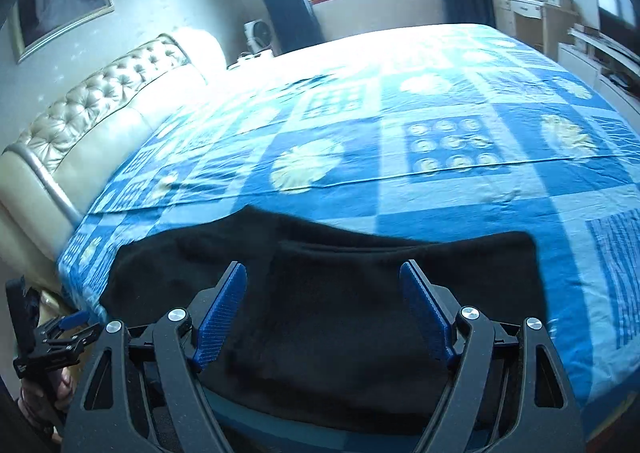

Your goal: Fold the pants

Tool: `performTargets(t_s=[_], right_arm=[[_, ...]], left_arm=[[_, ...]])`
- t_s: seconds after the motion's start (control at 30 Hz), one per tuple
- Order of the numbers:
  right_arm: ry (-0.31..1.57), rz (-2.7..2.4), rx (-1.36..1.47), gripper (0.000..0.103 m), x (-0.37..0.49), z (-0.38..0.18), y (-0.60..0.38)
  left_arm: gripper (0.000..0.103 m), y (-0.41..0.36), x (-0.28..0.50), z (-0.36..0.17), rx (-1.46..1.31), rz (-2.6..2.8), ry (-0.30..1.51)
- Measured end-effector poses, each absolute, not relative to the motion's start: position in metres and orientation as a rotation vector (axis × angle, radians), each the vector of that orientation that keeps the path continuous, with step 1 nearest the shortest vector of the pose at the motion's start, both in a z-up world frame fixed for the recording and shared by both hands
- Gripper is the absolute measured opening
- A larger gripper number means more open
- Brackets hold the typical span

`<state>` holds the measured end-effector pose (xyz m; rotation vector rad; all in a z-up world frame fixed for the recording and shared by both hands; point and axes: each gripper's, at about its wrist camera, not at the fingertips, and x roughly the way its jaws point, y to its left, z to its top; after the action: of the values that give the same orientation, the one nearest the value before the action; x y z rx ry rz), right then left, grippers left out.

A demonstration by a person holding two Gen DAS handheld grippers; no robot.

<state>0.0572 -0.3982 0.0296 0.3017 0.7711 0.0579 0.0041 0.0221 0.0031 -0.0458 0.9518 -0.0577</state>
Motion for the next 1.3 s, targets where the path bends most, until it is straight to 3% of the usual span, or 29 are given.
performTargets(t_s=[0.2, 0.37, 0.5, 0.53, 0.6, 0.8, 1.1, 1.3], right_arm=[[0.81, -0.186, 0.579, 0.078, 0.06, -0.008, -0.533], [0.891, 0.055, 0.887, 0.074, 0.078, -0.062, -0.554], [0.92, 0.128, 0.987, 0.044, 0.086, -0.093, -0.549], [0.934, 0.138, 1.002, 0.03, 0.088, -0.099, -0.548], [0.948, 0.128, 0.98, 0.026, 0.089, -0.104, -0.543], [0.943, 0.138, 1.0, 0.025, 0.09, -0.106, -0.539], [0.882, 0.229, 1.146, 0.043, 0.045, -0.105, -0.533], [0.883, 0.288, 1.223, 0.044, 0.003, -0.114, -0.521]], left_arm=[[0.095, 0.02, 0.006, -0.001, -0.058, -0.068, 0.97], [0.095, 0.02, 0.007, -0.005, -0.062, -0.068, 0.985], [0.095, 0.02, 0.007, -0.008, -0.073, -0.07, 1.0], [0.095, 0.02, 0.007, -0.009, -0.077, -0.07, 1.003], [0.095, 0.021, 0.007, -0.009, -0.083, -0.07, 1.008], [0.095, 0.02, 0.009, -0.012, -0.092, -0.08, 1.021], [0.095, 0.013, 0.003, -0.007, -0.061, -0.096, 0.996], [0.095, 0.009, 0.002, -0.007, -0.06, -0.112, 1.002]])
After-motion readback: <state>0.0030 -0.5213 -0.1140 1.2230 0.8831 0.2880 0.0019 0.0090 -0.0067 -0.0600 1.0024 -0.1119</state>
